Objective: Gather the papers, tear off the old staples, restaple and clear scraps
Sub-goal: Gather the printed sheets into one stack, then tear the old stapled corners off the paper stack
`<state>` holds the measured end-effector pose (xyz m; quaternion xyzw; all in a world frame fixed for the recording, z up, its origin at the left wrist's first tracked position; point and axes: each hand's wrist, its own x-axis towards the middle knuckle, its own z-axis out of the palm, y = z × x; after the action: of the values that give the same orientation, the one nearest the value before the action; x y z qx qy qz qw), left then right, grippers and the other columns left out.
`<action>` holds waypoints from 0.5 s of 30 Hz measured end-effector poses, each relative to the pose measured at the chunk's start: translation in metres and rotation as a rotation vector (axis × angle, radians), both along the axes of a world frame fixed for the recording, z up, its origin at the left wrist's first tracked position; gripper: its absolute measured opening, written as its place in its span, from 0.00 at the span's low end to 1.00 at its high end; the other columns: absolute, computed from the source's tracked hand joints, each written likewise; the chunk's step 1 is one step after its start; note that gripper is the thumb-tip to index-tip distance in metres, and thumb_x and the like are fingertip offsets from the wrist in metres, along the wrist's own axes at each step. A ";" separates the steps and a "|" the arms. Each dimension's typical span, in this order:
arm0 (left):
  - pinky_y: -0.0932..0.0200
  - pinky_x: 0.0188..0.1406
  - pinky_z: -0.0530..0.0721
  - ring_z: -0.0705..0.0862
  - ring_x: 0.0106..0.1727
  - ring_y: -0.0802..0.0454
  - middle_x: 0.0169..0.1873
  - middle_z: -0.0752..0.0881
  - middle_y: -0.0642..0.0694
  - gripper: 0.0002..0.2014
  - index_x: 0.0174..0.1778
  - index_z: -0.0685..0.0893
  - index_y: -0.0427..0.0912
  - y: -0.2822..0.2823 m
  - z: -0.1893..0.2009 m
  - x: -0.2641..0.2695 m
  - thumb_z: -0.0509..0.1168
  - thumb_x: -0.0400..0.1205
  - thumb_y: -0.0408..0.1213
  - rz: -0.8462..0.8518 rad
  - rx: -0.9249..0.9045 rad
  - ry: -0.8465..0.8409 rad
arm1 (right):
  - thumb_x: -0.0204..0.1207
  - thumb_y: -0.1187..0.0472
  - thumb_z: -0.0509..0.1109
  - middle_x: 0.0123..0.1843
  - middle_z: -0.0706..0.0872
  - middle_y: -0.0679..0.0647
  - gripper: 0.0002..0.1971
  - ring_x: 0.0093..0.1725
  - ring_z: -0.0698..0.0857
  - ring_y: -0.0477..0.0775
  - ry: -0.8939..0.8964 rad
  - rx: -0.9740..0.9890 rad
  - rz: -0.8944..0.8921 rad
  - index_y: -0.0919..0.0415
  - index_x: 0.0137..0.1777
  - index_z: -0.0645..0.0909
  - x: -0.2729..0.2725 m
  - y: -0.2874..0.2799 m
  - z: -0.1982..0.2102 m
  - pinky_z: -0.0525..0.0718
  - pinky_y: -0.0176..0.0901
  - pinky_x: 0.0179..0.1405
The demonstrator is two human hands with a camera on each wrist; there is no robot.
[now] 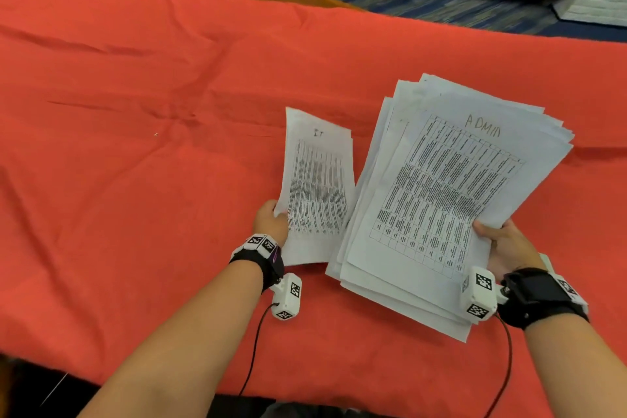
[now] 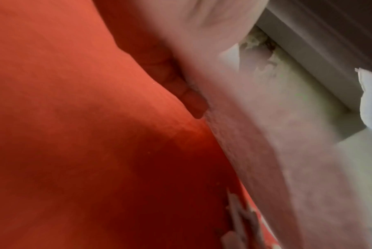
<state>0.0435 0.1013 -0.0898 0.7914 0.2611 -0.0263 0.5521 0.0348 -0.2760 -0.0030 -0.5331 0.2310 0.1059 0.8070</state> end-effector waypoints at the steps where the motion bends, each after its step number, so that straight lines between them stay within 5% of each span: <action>1: 0.58 0.43 0.82 0.85 0.45 0.45 0.41 0.85 0.48 0.08 0.50 0.82 0.41 -0.002 0.006 -0.002 0.60 0.83 0.27 -0.004 -0.046 -0.023 | 0.81 0.77 0.55 0.60 0.88 0.56 0.25 0.53 0.90 0.58 -0.002 0.026 -0.006 0.53 0.71 0.74 0.000 0.002 0.001 0.84 0.69 0.49; 5: 0.70 0.38 0.80 0.84 0.44 0.55 0.45 0.86 0.50 0.08 0.54 0.82 0.40 -0.021 0.026 -0.007 0.63 0.82 0.27 -0.114 -0.173 -0.074 | 0.80 0.78 0.56 0.55 0.92 0.55 0.25 0.53 0.91 0.59 0.004 0.065 0.011 0.54 0.71 0.74 0.007 0.015 0.002 0.87 0.67 0.48; 10: 0.48 0.55 0.87 0.89 0.52 0.43 0.52 0.90 0.40 0.10 0.54 0.85 0.42 -0.056 0.042 -0.009 0.67 0.80 0.27 -0.181 -0.442 -0.005 | 0.80 0.77 0.56 0.66 0.84 0.61 0.24 0.60 0.86 0.61 -0.008 0.031 0.086 0.60 0.74 0.73 0.019 0.026 -0.003 0.87 0.64 0.51; 13: 0.54 0.48 0.89 0.89 0.47 0.48 0.48 0.90 0.43 0.08 0.49 0.86 0.45 -0.065 0.053 -0.008 0.66 0.81 0.27 -0.223 -0.487 0.005 | 0.79 0.79 0.57 0.61 0.86 0.58 0.22 0.54 0.90 0.57 -0.036 0.005 0.088 0.54 0.62 0.78 0.023 0.030 0.000 0.90 0.59 0.45; 15: 0.57 0.44 0.89 0.88 0.45 0.50 0.45 0.90 0.47 0.08 0.47 0.86 0.48 -0.064 0.058 -0.005 0.67 0.81 0.29 -0.242 -0.474 0.007 | 0.79 0.80 0.57 0.62 0.85 0.58 0.22 0.54 0.89 0.58 -0.047 -0.061 0.116 0.56 0.63 0.77 0.026 0.032 0.002 0.91 0.57 0.45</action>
<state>0.0385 0.0371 -0.0315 0.6654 0.1532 -0.1551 0.7139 0.0610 -0.2442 -0.0009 -0.5721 0.1840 0.1331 0.7882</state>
